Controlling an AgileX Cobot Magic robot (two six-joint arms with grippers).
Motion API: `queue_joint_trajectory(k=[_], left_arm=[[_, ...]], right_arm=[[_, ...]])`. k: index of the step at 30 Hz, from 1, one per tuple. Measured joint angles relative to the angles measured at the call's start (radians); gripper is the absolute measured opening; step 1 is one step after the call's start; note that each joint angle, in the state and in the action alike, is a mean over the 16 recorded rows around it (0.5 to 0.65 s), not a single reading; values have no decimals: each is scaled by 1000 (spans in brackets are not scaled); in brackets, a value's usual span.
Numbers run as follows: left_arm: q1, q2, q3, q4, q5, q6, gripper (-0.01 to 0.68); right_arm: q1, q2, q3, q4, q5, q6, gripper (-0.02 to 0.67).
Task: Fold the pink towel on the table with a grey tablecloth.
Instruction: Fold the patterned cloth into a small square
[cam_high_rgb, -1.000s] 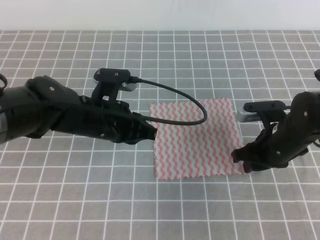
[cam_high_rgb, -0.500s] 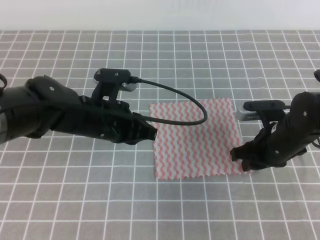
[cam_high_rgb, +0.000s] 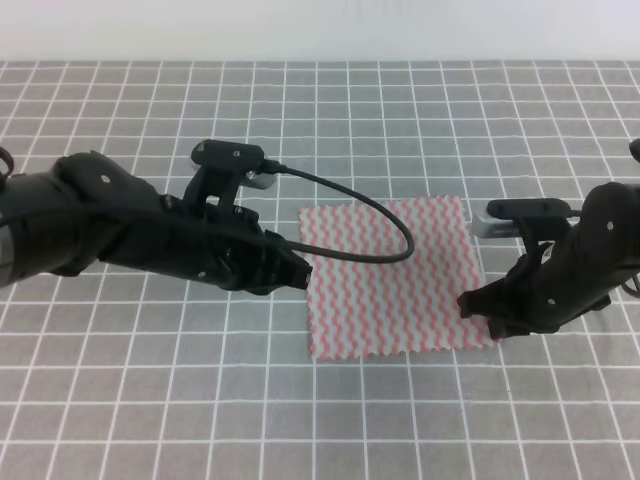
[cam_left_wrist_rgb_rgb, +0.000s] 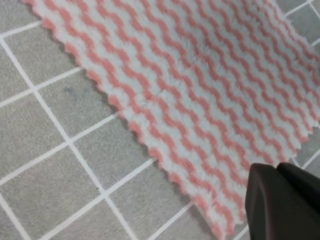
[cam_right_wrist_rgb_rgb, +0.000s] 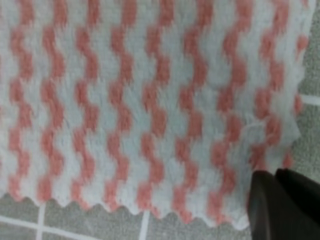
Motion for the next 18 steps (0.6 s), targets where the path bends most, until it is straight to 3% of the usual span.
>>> queue_joint_trajectory(k=[9,18], left_arm=[[0,1,0,140,35,47,29],[-12,0,0,283,104,145,217]], right_arm=[[0,-3,-107,10,104,-29,-15],[0,-2,-213,27,205,-60,-16]])
